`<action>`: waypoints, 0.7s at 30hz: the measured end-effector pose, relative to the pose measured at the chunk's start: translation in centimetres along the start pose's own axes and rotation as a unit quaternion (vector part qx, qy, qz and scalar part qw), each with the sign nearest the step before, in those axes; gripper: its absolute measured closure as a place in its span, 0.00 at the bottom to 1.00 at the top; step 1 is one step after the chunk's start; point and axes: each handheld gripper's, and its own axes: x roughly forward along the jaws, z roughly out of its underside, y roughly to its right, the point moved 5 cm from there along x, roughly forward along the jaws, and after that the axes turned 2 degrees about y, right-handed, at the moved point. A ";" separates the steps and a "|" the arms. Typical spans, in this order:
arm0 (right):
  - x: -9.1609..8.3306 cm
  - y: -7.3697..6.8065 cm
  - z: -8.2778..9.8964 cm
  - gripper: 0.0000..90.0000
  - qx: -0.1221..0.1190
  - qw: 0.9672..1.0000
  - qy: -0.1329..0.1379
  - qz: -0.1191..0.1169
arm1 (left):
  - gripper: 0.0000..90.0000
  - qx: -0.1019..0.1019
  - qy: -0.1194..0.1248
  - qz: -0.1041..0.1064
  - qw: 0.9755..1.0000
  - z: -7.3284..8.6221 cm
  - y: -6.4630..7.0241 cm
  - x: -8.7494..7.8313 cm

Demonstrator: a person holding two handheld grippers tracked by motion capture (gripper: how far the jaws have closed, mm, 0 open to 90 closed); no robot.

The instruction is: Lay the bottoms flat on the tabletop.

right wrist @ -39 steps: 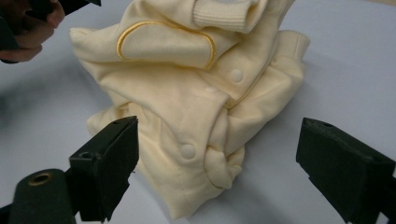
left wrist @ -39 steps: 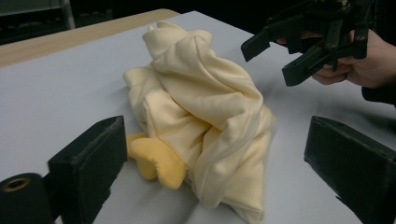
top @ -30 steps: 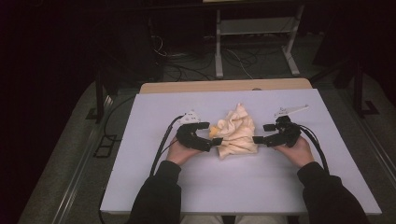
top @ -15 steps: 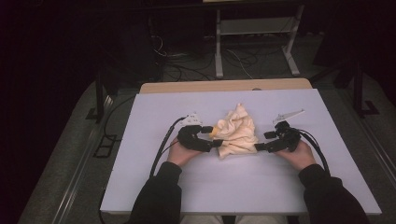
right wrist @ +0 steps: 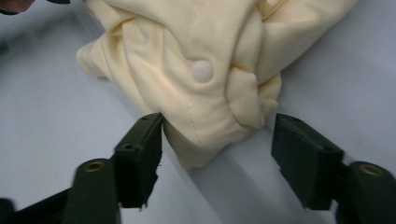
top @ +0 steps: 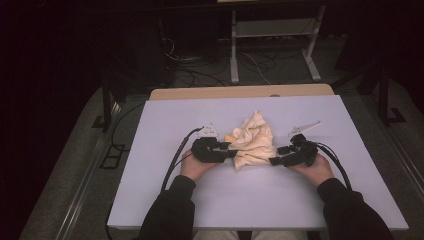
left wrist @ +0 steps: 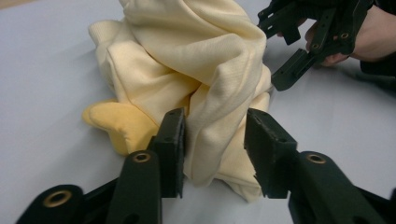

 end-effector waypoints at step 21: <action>-2.9 0.1 -2.0 0.76 0.041 0.998 0.049 -0.005 | 0.96 -0.014 0.027 -0.005 1.000 -2.5 0.9 -0.7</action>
